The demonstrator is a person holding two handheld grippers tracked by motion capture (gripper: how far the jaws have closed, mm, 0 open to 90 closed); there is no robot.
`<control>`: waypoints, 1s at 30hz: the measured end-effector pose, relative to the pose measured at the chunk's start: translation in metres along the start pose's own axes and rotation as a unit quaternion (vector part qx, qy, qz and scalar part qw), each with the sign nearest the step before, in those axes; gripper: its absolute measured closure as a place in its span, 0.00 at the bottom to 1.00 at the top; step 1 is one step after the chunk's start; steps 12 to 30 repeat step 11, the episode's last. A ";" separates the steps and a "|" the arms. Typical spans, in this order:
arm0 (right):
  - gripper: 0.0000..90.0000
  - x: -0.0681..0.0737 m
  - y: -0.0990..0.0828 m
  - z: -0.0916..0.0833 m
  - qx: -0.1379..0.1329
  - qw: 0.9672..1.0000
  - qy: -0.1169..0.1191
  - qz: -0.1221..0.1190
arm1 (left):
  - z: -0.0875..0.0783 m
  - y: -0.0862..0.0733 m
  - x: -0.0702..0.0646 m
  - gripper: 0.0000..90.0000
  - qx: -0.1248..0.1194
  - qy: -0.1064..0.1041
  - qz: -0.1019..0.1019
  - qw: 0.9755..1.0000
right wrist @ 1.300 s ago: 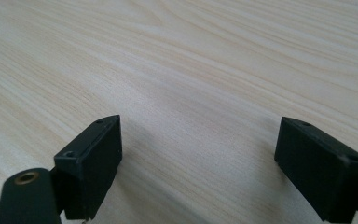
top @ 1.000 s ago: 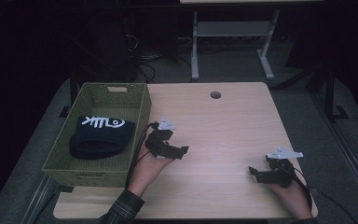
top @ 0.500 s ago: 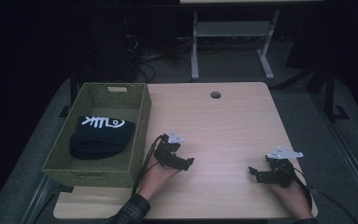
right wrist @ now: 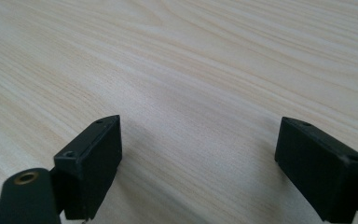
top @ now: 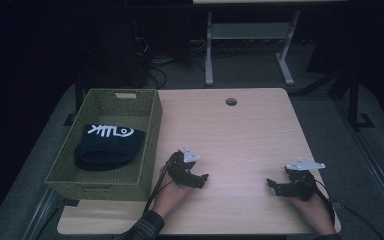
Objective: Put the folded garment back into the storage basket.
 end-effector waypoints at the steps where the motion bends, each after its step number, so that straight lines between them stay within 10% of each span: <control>1: 0.16 0.000 0.000 0.000 0.000 1.000 0.000 0.000 | 0.000 -0.001 0.001 0.14 -0.002 0.001 0.003 1.000; 30: 0.16 0.000 0.000 0.000 0.000 1.000 0.000 0.000 | 0.000 -0.001 0.001 0.14 -0.001 0.001 0.004 1.000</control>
Point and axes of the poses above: each handheld gripper's, and its own axes: z roughly forward along the jaws, y roughly out of its top, x roughly to its left, the point moved 2 cm from there along z, roughly forward along the jaws, and after that the axes turned 13 degrees about y, right-handed, at the moved point
